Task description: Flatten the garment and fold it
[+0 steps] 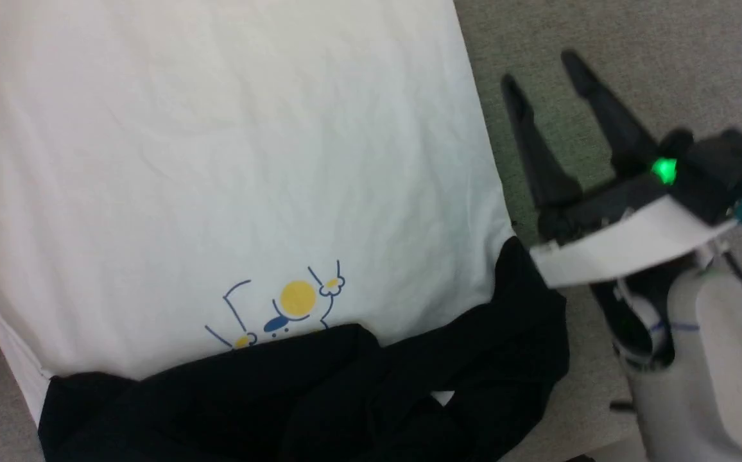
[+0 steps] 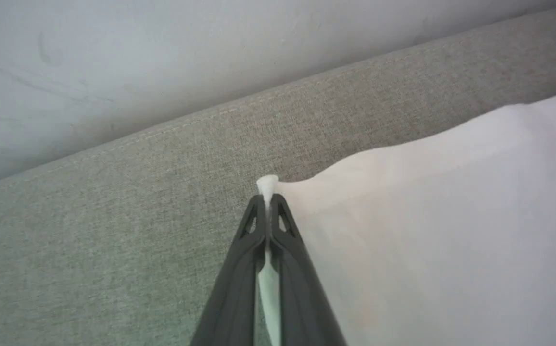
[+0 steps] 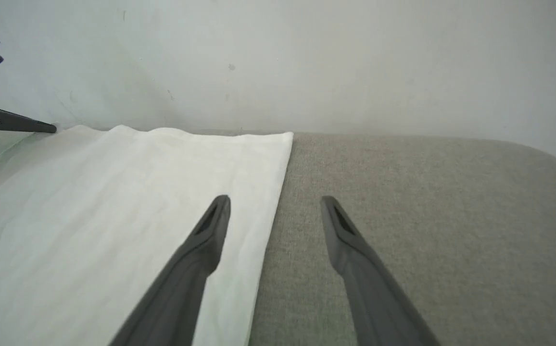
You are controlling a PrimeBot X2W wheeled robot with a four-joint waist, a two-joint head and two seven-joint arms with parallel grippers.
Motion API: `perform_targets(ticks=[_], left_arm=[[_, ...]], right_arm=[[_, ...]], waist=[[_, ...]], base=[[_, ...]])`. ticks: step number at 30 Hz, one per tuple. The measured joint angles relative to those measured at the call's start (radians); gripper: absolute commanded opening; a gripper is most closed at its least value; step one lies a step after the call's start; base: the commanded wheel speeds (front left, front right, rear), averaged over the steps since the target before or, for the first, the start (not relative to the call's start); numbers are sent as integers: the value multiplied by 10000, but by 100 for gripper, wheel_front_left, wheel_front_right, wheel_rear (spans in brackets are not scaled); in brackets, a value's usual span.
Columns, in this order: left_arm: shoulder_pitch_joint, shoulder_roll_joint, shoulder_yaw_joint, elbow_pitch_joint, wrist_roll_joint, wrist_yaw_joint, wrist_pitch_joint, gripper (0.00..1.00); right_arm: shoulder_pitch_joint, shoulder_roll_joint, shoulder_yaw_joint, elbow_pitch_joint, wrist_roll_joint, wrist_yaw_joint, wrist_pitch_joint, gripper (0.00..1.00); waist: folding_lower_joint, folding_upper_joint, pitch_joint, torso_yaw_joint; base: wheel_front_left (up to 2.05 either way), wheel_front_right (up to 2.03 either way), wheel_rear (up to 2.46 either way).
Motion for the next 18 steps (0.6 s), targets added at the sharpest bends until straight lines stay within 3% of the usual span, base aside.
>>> perform_targets(ticks=[7, 18], left_arm=[[-276, -240, -320, 238, 424, -161, -1822, 0], [-735, -1436, -1062, 230, 284, -420, -2754, 0]], right_arm=[[-3106, -44, -213, 1137, -671, 0, 1160, 100], [-7513, -115, -1298, 5829, -1290, 2, 3664, 100]], waist=[[0, 0, -28, 339], [0, 1, 221, 1471]], base=[[0, 0, 0], [0, 0, 0]])
